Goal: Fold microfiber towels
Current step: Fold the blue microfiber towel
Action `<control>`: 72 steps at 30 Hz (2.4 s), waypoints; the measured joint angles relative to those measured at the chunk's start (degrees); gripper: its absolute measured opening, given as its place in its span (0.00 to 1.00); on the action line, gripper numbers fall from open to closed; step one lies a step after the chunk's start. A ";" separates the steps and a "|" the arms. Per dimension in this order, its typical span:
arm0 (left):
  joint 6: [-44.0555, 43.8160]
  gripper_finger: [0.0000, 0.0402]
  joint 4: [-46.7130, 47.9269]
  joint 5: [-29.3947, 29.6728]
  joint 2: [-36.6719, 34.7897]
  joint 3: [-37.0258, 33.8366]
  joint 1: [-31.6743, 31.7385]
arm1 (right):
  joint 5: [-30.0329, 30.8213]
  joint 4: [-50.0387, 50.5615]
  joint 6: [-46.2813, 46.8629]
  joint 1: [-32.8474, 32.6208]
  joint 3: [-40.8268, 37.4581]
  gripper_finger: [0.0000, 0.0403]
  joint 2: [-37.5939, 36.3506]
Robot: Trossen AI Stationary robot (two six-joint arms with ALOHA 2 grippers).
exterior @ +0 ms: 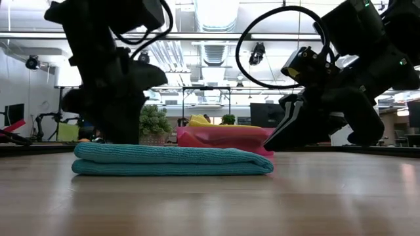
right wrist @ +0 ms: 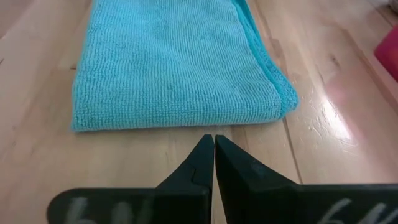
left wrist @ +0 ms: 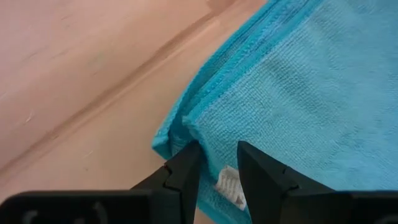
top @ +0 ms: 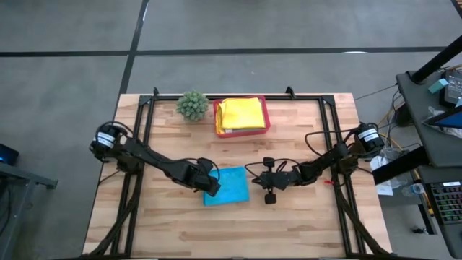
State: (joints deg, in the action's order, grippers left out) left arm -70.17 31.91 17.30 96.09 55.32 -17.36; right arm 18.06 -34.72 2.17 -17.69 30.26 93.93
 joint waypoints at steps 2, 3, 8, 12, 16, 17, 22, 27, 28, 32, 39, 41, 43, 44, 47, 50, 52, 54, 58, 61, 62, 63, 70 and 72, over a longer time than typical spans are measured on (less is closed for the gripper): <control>0.00 0.23 0.10 -0.04 0.74 0.06 0.06 | 0.00 -0.45 0.22 0.00 -0.17 0.02 0.00; 0.02 0.23 0.10 -0.02 0.98 0.06 0.04 | 0.00 -0.38 0.22 0.00 -0.25 0.02 0.00; 0.49 0.22 0.10 0.28 0.72 0.10 0.10 | 0.00 -0.39 0.29 0.00 -0.32 0.02 0.00; 1.62 0.13 0.09 0.40 0.50 0.51 0.10 | 0.00 -0.38 0.80 0.00 -0.32 0.02 0.00; 3.04 0.02 0.14 0.68 0.50 1.44 0.10 | 0.00 -0.37 0.95 0.00 -0.32 0.02 0.00; 3.35 0.01 0.38 0.88 0.50 1.74 0.10 | 0.01 -0.36 0.95 0.00 -0.32 0.02 0.00; 4.63 0.00 4.23 1.18 0.48 3.77 0.10 | 0.00 -0.35 0.92 0.00 -0.32 0.02 0.00; 4.86 0.00 12.29 1.42 0.19 6.92 0.10 | 0.00 -0.35 0.88 0.00 -0.32 0.02 0.00; 4.87 0.00 13.44 1.47 0.18 7.25 0.10 | 0.00 -0.35 0.85 0.00 -0.32 0.02 0.00; 4.67 0.00 15.30 1.50 0.13 7.52 0.10 | 0.00 -0.33 0.84 0.00 -0.32 0.02 0.00; 3.99 0.00 15.16 2.75 2.23 6.94 0.16 | 0.00 -0.31 0.86 0.00 -0.32 0.02 0.00; 3.15 0.00 15.24 2.73 3.50 6.79 0.23 | -0.02 -0.30 0.86 0.00 -0.32 0.02 0.01; 2.99 0.00 15.13 2.63 4.82 6.81 0.25 | -0.02 -0.33 0.86 0.00 -0.35 0.02 0.02; 2.98 0.00 15.09 2.39 5.42 6.89 0.31 | -0.02 -0.33 0.86 0.00 -0.41 0.02 0.02; 3.13 0.00 15.18 2.08 6.51 7.36 0.71 | -0.02 -0.30 0.85 0.00 -0.45 0.02 0.02; 5.61 0.00 15.26 2.08 6.19 7.64 1.10 | -0.02 -0.33 0.86 0.00 -0.48 0.02 0.02; 7.44 0.00 15.49 2.08 5.45 7.86 1.28 | -0.03 -0.38 1.15 0.00 -0.48 0.02 0.02; 9.39 0.01 16.07 2.16 4.07 7.98 1.28 | -0.02 -0.33 1.53 -0.01 -0.31 0.02 0.02; 13.39 0.06 17.07 2.50 1.19 8.08 1.28 | -0.04 -0.57 2.11 0.00 0.76 0.02 0.02; 17.46 0.10 17.14 2.50 -1.23 8.08 1.28 | -0.04 -0.72 2.07 0.02 2.34 0.02 0.02; 18.55 0.11 17.16 2.52 -1.83 8.08 1.28 | -0.04 -0.73 1.78 0.12 2.97 0.02 0.02; 19.50 0.11 17.10 2.57 -2.25 8.08 1.28 | -0.06 -0.69 1.68 0.20 3.62 0.02 0.02; 21.11 0.12 16.67 3.01 -4.94 7.99 1.06 | -0.54 -0.73 -1.01 1.32 7.95 0.02 0.02; 21.61 0.12 13.87 2.50 -5.29 7.84 0.06 | -0.64 -0.74 -1.37 1.78 8.71 0.02 0.02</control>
State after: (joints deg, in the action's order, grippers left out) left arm -48.56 45.78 19.79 90.80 63.16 -17.30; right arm 17.42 -35.46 0.80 -15.91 38.97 93.95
